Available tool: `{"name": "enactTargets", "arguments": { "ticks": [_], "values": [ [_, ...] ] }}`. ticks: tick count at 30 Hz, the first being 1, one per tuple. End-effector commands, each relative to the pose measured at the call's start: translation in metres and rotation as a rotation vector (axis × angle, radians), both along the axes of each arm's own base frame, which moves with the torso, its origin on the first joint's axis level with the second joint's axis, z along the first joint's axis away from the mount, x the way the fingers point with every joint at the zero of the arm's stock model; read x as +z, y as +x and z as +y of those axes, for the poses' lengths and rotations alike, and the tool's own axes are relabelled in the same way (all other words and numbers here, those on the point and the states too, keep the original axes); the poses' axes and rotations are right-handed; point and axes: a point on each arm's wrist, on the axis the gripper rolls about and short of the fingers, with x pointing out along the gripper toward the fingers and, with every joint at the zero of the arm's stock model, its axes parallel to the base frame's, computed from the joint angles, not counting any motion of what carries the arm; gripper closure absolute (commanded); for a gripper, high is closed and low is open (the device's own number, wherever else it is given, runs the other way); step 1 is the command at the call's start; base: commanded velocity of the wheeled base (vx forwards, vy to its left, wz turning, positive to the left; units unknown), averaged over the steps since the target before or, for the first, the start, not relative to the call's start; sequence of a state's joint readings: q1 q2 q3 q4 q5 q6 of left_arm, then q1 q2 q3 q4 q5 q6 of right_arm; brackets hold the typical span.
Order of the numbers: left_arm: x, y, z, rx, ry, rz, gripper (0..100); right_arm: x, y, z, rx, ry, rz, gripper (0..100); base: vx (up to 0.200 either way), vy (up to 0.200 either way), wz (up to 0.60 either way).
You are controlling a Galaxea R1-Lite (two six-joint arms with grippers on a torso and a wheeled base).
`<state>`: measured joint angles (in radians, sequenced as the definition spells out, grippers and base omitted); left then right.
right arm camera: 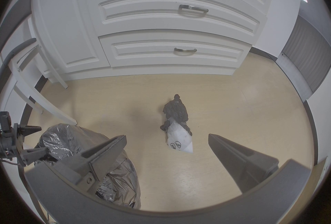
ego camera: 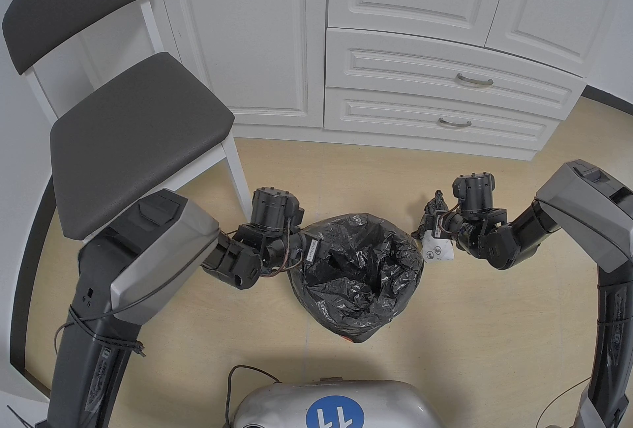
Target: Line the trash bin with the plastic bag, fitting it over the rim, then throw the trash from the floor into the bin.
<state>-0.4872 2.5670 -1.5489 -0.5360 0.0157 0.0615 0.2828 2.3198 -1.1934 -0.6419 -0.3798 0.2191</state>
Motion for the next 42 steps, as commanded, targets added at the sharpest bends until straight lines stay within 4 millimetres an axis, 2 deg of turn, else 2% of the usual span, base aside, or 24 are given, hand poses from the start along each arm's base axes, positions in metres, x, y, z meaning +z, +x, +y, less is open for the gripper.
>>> {"name": "enactTargets", "arguments": {
  "ticks": [1,7,10,13,19,27,30,37,42],
  "values": [
    [-0.019,0.0,-0.022,-0.049,0.024,0.013,0,0.006,0.001,-0.006,-0.008,0.006,-0.012,0,0.0,0.0,0.0],
    [-0.027,-0.005,-0.035,-0.082,0.047,0.016,0,0.008,0.002,-0.01,-0.011,0.009,-0.016,0,0.0,0.0,0.0],
    [-0.03,-0.001,-0.038,-0.074,0.046,0.008,0,0.008,0.002,-0.011,-0.013,0.009,-0.016,0,0.0,0.0,0.0],
    [-0.037,0.011,-0.039,-0.007,0.084,-0.008,0,0.007,0.003,-0.012,-0.018,0.011,-0.016,0,0.0,0.0,0.0],
    [-0.032,0.028,-0.039,0.104,0.139,-0.038,0,0.007,0.003,-0.014,-0.02,0.009,-0.016,0,0.0,0.0,0.0],
    [-0.022,0.033,-0.032,0.167,0.154,-0.052,0,0.007,0.004,-0.017,-0.027,0.008,-0.016,0,0.0,0.0,0.0],
    [-0.012,0.03,-0.032,0.171,0.137,-0.048,0,0.008,0.003,-0.017,-0.028,0.01,-0.017,0,0.0,0.0,0.0],
    [-0.003,0.007,-0.042,0.141,0.109,-0.002,0,0.01,0.001,-0.017,-0.025,0.006,-0.014,0,0.0,0.0,0.0],
    [0.02,-0.008,-0.055,0.103,0.0,0.026,0,0.007,-0.004,-0.017,-0.004,-0.017,0.006,0,0.0,0.0,0.0]
  ]
}}
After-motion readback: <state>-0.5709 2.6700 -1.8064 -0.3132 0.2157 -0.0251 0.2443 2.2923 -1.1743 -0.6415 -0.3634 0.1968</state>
